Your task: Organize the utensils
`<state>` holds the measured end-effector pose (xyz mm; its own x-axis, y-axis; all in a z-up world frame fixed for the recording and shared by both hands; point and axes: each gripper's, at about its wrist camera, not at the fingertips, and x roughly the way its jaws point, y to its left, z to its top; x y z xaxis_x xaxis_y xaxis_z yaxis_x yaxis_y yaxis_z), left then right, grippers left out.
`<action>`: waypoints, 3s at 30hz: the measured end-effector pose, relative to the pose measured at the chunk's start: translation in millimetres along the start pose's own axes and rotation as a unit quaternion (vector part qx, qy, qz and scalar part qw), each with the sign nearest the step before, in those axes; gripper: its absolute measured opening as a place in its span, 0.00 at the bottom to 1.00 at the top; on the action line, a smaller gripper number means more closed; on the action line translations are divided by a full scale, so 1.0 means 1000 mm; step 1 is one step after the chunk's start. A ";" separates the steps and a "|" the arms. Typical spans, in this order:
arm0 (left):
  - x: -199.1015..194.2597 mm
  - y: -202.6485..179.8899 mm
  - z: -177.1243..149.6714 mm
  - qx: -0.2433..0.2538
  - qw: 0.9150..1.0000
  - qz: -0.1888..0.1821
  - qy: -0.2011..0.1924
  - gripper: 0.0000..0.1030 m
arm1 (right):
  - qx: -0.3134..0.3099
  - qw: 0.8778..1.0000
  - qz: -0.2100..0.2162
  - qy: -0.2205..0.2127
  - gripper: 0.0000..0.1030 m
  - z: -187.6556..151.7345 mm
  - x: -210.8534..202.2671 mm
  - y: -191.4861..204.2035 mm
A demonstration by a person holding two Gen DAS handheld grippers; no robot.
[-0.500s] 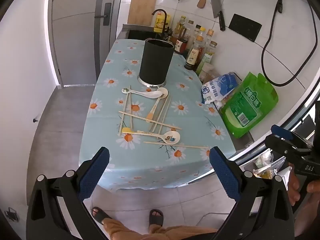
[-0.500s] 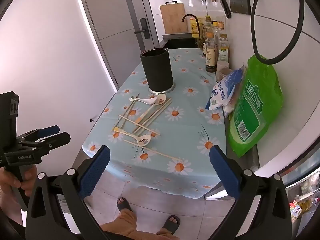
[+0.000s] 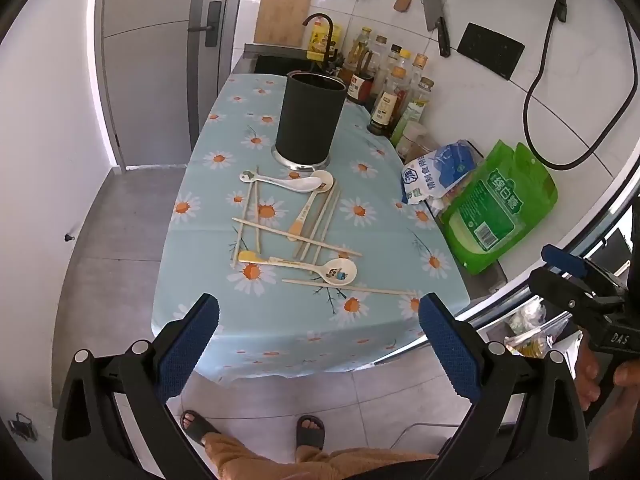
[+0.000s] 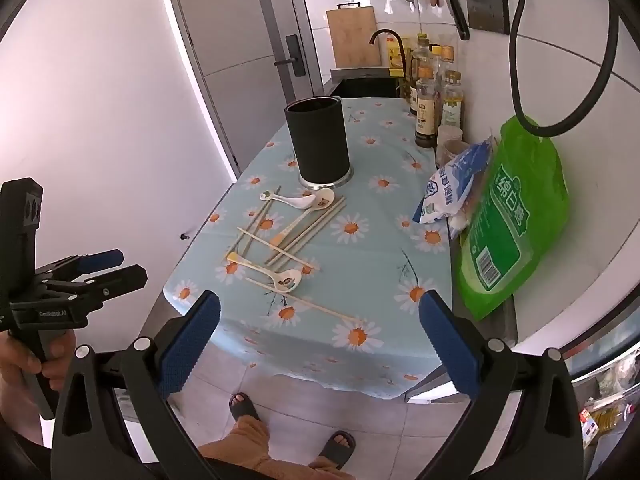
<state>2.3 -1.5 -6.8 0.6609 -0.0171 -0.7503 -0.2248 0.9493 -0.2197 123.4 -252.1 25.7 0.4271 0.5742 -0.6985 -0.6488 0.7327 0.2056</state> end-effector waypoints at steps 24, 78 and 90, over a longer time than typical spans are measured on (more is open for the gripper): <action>0.004 -0.012 0.006 0.011 1.000 -0.004 0.000 0.94 | -0.007 1.000 0.001 0.005 0.96 0.006 0.003 0.000; 0.031 0.029 0.024 -0.060 0.997 -0.016 0.036 0.94 | -0.099 0.991 0.051 0.075 0.96 0.062 0.084 0.025; 0.070 0.088 0.011 -0.142 0.988 -0.032 0.049 0.94 | -0.285 0.937 0.095 0.179 0.68 0.082 0.189 0.087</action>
<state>37.1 84.0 -71.9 0.6112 -0.1176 -0.7827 -0.3861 0.8189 -0.4246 199.2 -49.8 -31.9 0.0974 0.4411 -0.8922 -0.9663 0.2566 0.0214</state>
